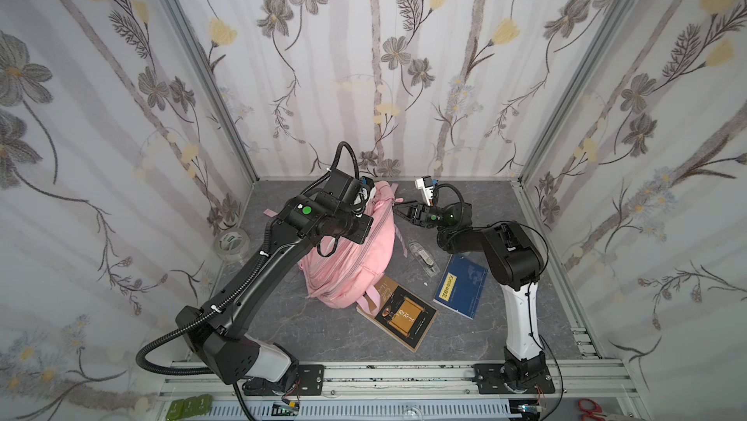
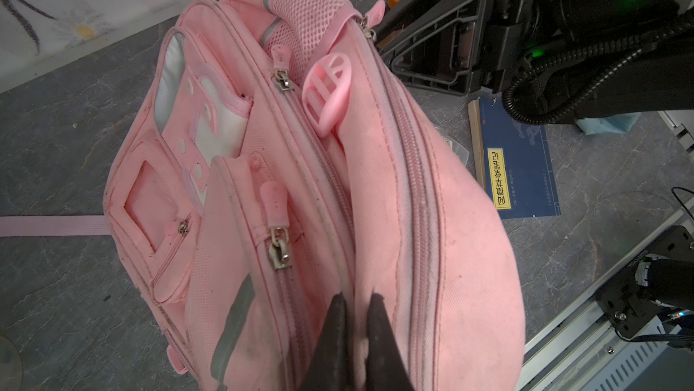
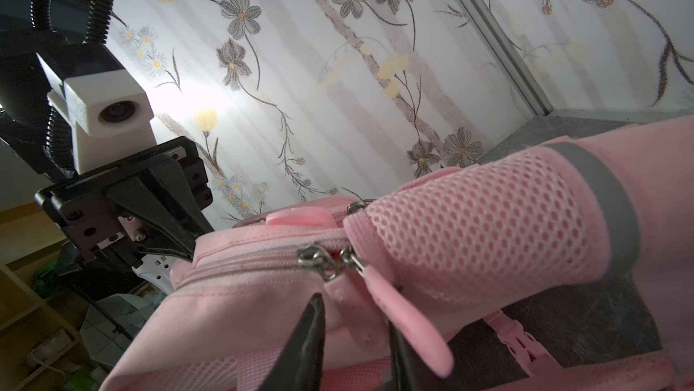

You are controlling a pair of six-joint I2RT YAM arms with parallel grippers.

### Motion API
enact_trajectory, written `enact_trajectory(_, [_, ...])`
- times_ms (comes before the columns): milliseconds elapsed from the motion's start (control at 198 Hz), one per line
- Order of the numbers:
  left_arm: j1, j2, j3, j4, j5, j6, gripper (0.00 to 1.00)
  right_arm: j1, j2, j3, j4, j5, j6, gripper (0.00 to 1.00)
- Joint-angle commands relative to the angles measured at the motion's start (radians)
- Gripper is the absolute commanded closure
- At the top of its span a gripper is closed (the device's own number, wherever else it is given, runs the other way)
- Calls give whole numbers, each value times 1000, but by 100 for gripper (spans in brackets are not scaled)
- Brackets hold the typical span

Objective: Pack the student bag

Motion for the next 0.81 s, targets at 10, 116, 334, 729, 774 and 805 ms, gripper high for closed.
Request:
enact_trajectory(10, [4,0,4,76,0,15,100,2,4,-4,223,-7,40,80])
enact_trajectory(116, [6,1,-1,80,-2,15,100,2,-3,-10,231,-7,45,86])
enact_trajectory(334, [9,-5,-13,87,-9,8,100,9,-22,-31,244,-1,51,95])
enact_trajectory(729, [9,-19,-26,85,-1,-3,100,16,-31,-4,243,20,68,80])
enact_trajectory(774, [10,-19,-24,86,-2,-4,100,19,-29,0,244,20,69,79])
enact_trajectory(805, [10,-19,-24,85,-2,-4,100,20,-28,2,243,19,71,79])
